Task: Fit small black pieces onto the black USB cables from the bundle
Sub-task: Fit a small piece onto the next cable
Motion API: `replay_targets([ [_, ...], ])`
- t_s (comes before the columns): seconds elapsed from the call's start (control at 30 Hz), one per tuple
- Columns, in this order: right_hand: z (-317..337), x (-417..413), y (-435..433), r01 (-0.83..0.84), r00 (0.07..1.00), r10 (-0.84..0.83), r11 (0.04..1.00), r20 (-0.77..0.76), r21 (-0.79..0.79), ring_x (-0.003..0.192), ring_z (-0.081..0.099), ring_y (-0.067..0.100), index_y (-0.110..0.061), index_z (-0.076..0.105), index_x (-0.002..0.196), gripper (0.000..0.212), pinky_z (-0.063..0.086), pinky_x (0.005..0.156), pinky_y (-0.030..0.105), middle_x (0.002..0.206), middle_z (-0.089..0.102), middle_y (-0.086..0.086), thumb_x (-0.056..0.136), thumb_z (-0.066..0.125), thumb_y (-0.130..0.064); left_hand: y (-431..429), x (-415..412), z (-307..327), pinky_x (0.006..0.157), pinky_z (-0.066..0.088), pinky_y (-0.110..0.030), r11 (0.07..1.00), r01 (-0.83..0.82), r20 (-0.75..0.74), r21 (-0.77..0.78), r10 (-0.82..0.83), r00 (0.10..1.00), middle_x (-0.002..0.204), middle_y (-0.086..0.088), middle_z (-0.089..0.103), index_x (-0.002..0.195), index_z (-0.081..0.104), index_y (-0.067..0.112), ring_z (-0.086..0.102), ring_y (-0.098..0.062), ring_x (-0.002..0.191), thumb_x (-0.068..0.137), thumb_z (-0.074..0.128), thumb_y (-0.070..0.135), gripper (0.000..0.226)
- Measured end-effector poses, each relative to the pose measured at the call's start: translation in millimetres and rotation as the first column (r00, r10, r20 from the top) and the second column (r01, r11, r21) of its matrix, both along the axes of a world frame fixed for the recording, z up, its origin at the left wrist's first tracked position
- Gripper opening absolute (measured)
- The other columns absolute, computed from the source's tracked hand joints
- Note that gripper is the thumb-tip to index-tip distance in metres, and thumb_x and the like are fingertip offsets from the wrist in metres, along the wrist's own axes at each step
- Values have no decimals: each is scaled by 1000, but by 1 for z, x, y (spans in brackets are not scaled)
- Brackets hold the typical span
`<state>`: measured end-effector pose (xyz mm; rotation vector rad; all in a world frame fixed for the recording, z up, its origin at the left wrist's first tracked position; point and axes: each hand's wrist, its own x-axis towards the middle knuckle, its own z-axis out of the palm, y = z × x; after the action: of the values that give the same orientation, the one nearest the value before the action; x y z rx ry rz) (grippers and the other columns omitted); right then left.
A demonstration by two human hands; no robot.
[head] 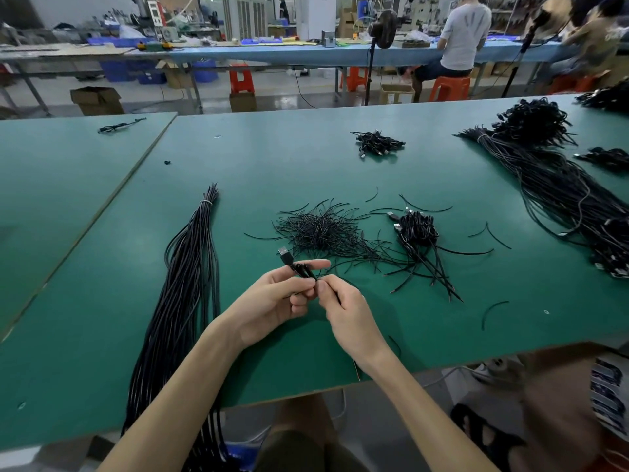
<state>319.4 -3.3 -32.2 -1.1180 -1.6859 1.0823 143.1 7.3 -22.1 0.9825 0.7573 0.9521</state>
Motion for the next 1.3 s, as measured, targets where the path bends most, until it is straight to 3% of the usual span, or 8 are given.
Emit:
replay_targets([
  [0.17,2,0,0,-32,997,32,999,-64,6,54,35,4,-45,61,94,31,32,52,18,63,50,-19,111,43,-26,-3,2,1,60,42,-20,992,-67,-133,106,81,988,78,-1,57,125,72,9,45,-10,63,96,69,14,30],
  [0.37,0,0,1,-5,997,5,1000,-71,-1,59,46,-2,-27,67,113,25,37,57,14,65,56,-26,112,43,-27,-7,5,4,66,47,-23,914,-110,-358,391,262,896,80,-9,59,118,76,18,49,-17,67,98,68,18,22],
  [0.5,0,0,1,10,997,-12,1000,-77,-24,57,37,2,-21,68,108,27,32,57,19,62,47,-21,111,43,-29,-7,9,2,68,54,-36,877,-136,-398,462,341,852,88,-15,69,118,72,12,60,-21,72,96,68,19,23],
  [0.6,1,0,1,32,997,-35,999,-72,-42,58,33,6,-7,63,96,36,30,58,30,61,43,-18,111,43,-31,-6,11,0,70,57,-45,823,-144,-426,549,424,799,114,1,71,116,72,16,68,-14,93,94,69,23,23],
  [0.7,2,0,0,59,995,-63,997,-82,-52,58,33,6,-9,61,89,37,31,59,33,60,44,-19,111,43,-33,-5,11,-5,73,56,-49,798,-115,-486,592,467,739,112,11,74,114,72,25,67,-5,87,99,67,17,18],
  [0.8,3,-1,-1,69,995,-72,996,-70,-52,58,35,5,-14,60,85,35,32,59,31,58,46,-21,110,44,-33,-5,11,-8,70,56,-43,785,-134,-509,605,511,693,100,16,74,104,71,36,65,-3,76,98,67,17,20],
  [0.97,5,-5,-4,95,995,-95,996,29,-1,55,43,1,-29,58,80,35,34,54,18,63,56,-25,111,42,-33,-5,10,-10,69,50,-17,760,-142,-515,634,552,656,83,13,75,93,70,26,72,-8,76,94,69,32,6],
  [1.3,6,-6,-3,107,991,-111,993,73,58,59,45,2,-26,48,73,40,37,57,19,65,51,-11,111,40,-30,-6,12,-16,57,46,-17,772,-111,-571,626,550,610,70,6,70,85,62,32,63,-10,55,103,59,40,19],
])
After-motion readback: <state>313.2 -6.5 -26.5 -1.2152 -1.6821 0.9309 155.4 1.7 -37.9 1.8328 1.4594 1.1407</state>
